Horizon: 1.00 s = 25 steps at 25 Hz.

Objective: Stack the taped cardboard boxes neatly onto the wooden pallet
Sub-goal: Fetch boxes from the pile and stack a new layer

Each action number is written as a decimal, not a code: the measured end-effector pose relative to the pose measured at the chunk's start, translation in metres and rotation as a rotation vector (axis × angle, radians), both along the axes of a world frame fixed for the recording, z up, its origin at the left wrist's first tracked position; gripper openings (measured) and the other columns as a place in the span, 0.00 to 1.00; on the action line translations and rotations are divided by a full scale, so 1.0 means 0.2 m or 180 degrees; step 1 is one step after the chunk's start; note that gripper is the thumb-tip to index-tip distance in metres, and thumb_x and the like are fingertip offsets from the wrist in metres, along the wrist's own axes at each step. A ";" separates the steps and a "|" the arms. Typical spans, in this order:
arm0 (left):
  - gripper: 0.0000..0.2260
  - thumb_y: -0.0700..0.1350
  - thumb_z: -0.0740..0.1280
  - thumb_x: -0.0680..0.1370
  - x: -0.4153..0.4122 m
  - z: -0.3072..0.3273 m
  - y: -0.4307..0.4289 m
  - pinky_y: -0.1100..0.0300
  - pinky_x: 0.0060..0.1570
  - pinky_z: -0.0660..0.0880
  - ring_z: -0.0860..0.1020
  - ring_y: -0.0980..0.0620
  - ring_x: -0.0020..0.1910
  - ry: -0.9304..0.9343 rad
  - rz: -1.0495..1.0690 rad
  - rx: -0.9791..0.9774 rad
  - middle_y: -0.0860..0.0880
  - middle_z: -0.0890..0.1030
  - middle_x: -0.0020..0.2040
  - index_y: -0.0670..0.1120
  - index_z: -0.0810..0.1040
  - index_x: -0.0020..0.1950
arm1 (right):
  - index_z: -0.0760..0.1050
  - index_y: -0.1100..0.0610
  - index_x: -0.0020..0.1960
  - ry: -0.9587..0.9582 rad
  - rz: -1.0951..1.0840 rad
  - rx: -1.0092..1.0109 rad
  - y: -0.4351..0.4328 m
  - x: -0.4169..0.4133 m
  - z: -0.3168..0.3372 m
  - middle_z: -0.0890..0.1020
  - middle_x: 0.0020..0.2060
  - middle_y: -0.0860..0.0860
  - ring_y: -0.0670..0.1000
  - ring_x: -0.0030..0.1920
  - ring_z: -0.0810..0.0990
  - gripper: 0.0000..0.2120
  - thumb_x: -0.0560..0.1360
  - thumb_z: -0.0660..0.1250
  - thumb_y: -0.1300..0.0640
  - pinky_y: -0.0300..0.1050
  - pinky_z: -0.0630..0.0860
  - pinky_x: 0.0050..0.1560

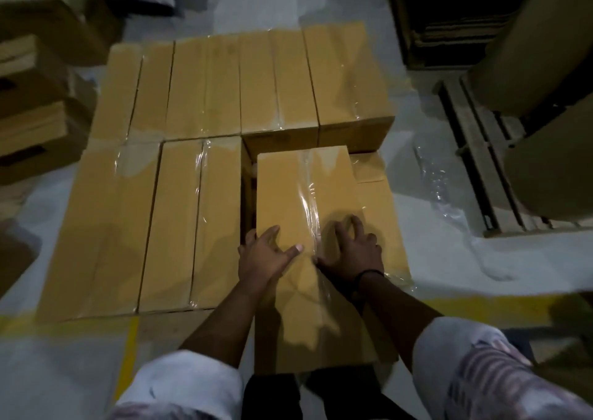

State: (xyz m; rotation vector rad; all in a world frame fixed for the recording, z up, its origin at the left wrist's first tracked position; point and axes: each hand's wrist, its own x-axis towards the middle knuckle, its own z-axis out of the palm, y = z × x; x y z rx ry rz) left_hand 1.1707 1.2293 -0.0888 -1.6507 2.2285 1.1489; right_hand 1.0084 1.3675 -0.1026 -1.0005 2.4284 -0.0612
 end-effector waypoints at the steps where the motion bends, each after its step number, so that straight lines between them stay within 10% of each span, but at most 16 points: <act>1: 0.39 0.71 0.72 0.69 0.00 -0.04 -0.03 0.41 0.67 0.69 0.60 0.37 0.77 -0.0002 0.0056 0.0023 0.47 0.57 0.81 0.62 0.66 0.78 | 0.49 0.40 0.77 -0.0038 0.0043 0.0010 -0.04 -0.01 -0.04 0.45 0.79 0.50 0.67 0.68 0.65 0.50 0.62 0.59 0.20 0.61 0.69 0.66; 8: 0.39 0.68 0.73 0.72 -0.02 -0.32 -0.45 0.37 0.70 0.66 0.55 0.35 0.79 -0.0098 -0.0025 -0.0020 0.48 0.52 0.83 0.61 0.63 0.80 | 0.47 0.38 0.78 -0.0347 0.0257 0.0010 -0.48 -0.11 -0.42 0.39 0.79 0.49 0.67 0.72 0.58 0.53 0.62 0.67 0.23 0.66 0.67 0.68; 15: 0.60 0.65 0.77 0.69 0.18 -0.59 -0.44 0.35 0.76 0.52 0.36 0.32 0.80 -0.1171 -0.1688 0.0074 0.46 0.26 0.80 0.58 0.33 0.82 | 0.40 0.38 0.79 -0.0635 0.0693 0.0460 -0.51 -0.05 -0.66 0.30 0.78 0.49 0.72 0.75 0.32 0.58 0.63 0.74 0.29 0.77 0.54 0.71; 25: 0.67 0.58 0.82 0.66 0.48 -0.54 -0.11 0.39 0.77 0.57 0.36 0.31 0.79 -0.1558 -0.2147 -0.0084 0.41 0.25 0.78 0.48 0.29 0.81 | 0.31 0.44 0.79 -0.0317 0.1302 0.1007 -0.11 0.32 -0.62 0.24 0.74 0.53 0.69 0.76 0.30 0.60 0.66 0.68 0.25 0.76 0.56 0.68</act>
